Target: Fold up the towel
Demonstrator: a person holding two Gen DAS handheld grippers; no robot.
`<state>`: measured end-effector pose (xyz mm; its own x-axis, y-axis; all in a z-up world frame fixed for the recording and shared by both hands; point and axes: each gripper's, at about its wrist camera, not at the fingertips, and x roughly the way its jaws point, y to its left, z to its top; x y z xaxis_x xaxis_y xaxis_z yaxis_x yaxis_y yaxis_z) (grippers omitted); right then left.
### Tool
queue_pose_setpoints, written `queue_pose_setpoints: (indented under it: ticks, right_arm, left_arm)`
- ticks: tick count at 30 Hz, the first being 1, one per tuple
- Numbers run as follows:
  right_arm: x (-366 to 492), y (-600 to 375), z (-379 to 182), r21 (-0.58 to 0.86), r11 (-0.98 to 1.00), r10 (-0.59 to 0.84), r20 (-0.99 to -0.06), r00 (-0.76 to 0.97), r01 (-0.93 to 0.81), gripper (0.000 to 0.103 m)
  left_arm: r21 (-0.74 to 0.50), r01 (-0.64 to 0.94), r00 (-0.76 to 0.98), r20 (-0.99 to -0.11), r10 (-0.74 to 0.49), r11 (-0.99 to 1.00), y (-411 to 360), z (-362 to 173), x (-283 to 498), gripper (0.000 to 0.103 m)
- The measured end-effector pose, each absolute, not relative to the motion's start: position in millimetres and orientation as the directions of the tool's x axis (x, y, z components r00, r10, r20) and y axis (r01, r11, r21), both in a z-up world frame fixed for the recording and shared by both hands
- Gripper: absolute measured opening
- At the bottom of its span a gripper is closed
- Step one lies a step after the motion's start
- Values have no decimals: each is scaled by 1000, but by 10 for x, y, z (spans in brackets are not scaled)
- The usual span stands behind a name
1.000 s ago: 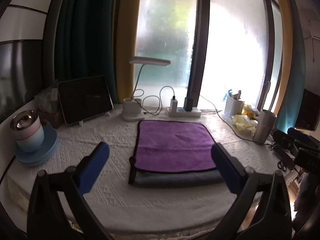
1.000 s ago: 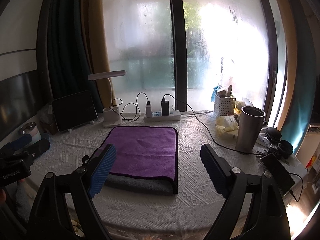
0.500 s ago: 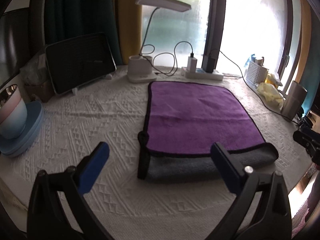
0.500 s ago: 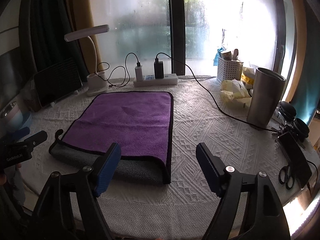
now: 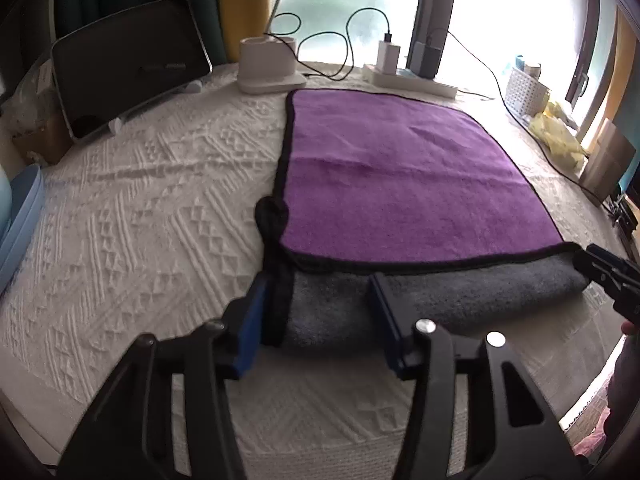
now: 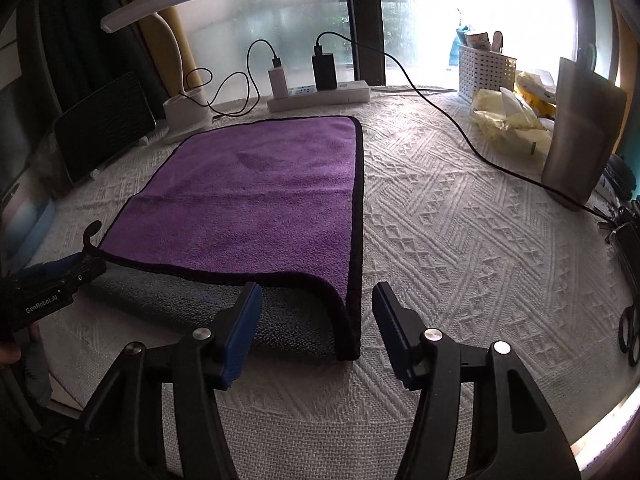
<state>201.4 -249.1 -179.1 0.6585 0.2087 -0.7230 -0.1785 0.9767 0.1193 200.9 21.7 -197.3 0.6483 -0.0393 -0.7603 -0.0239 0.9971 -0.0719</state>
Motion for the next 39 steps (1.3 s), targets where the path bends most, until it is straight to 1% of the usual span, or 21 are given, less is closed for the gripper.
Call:
queue_pose_setpoints:
  ticks: [1,2,4,6,7,8,11,14,22,29,39]
  right_arm:
    - [2031,-2496,-1816,125,976,213,-728,651,-180,59]
    - [2044,-2495,-1834,126,975,215,-733,646,-182,58]
    - [2069,-2491,-1859,124,975,216,-738,639,-187,55]
    - [2089,-2490,-1882,125,973,220,-744,631,-193,45]
    - [2088,-2484,-1885,118,973,219,-742,634,-197,33]
    - [2090,-2475,-1887,108,975,210,-741,638,-196,22]
    - [2100,-2475,-1906,100,973,211,-743,636,-207,14]
    - [2082,-2480,-1904,90,970,216,-738,639,-224,6]
    - [1968,-2461,-1729,42,971,197,-697,689,-235,5]
    - [1981,-2464,-1622,46,973,197,-679,707,-227,5]
    - [1962,-2439,-1485,39,978,178,-656,734,-203,5]
  left_arm:
    - [-61,-23,651,-759,-32,998,201,-1971,2012,48]
    - [-55,-22,652,-758,-28,998,187,-1968,2015,43]
    - [-55,-21,658,-753,-28,998,171,-1969,2010,38]
    - [-43,-24,669,-743,-16,999,155,-1979,2000,31]
    - [-39,-20,673,-739,-16,999,143,-1979,1990,28]
    - [-33,-16,678,-735,-14,999,129,-1976,1980,22]
    - [-16,-6,690,-724,-8,1000,110,-1966,1951,13]
    - [-23,-7,695,-719,-12,1000,137,-1944,1935,9]
    - [-9,-5,735,-678,-2,1000,129,-1783,1827,6]
    - [-7,0,750,-661,-5,1000,105,-1673,1850,5]
    - [-21,25,790,-612,-33,999,104,-1426,1810,5]
